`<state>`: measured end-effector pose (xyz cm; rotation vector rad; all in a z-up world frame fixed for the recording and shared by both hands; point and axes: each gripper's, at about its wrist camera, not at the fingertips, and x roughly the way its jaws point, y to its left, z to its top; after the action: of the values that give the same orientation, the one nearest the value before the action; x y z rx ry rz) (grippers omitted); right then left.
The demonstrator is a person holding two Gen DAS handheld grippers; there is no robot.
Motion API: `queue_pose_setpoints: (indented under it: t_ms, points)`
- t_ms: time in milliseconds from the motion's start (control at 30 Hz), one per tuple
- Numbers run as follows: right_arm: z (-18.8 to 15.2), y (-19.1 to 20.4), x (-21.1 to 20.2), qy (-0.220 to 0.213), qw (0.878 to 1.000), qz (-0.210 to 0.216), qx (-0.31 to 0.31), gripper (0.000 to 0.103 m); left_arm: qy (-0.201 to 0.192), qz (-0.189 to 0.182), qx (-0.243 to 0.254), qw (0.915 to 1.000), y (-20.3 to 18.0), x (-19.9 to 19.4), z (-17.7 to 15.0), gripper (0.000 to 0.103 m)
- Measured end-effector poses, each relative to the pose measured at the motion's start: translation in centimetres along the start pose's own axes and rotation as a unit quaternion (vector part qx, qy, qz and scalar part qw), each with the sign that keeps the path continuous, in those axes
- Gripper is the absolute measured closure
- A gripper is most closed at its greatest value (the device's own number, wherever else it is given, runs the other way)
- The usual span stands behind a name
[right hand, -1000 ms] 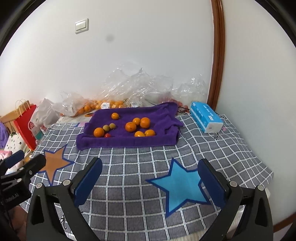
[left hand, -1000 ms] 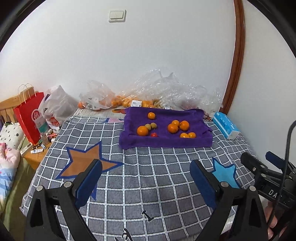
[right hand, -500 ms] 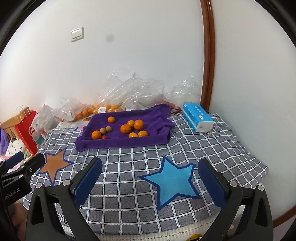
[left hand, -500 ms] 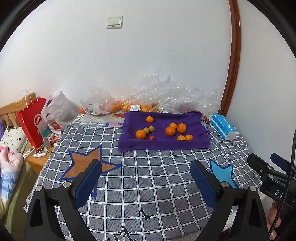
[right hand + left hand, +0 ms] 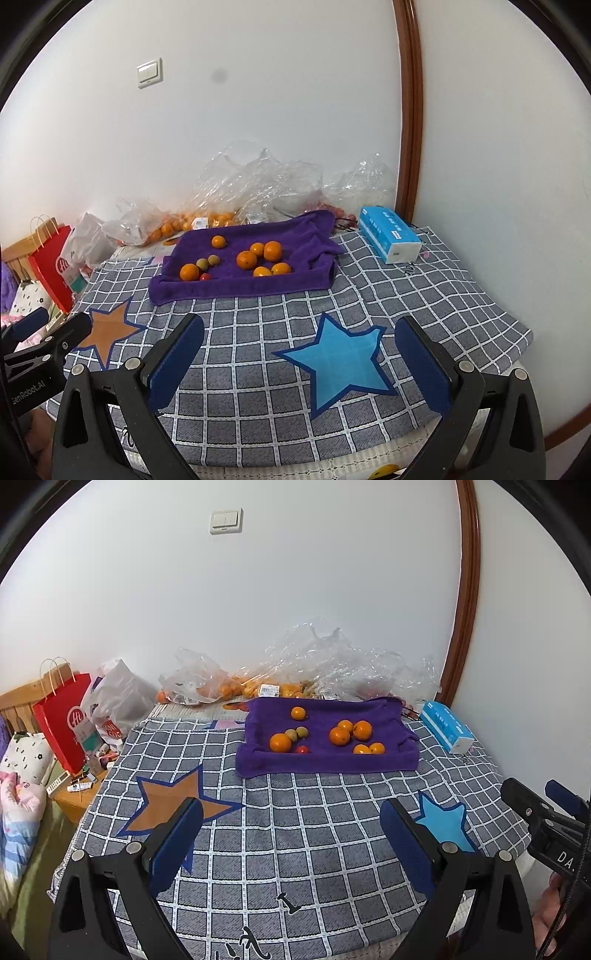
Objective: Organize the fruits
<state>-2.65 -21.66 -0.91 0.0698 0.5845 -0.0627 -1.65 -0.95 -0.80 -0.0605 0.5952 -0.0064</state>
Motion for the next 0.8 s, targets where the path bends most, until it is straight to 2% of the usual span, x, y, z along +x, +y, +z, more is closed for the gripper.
queue_pose_setpoints:
  t_ms: [800]
  points:
    - [-0.05,0.06,0.16,0.001,1.000,0.001,0.002,0.001,0.000,-0.001,0.001,1.0000,0.05,-0.17,-0.03,0.006]
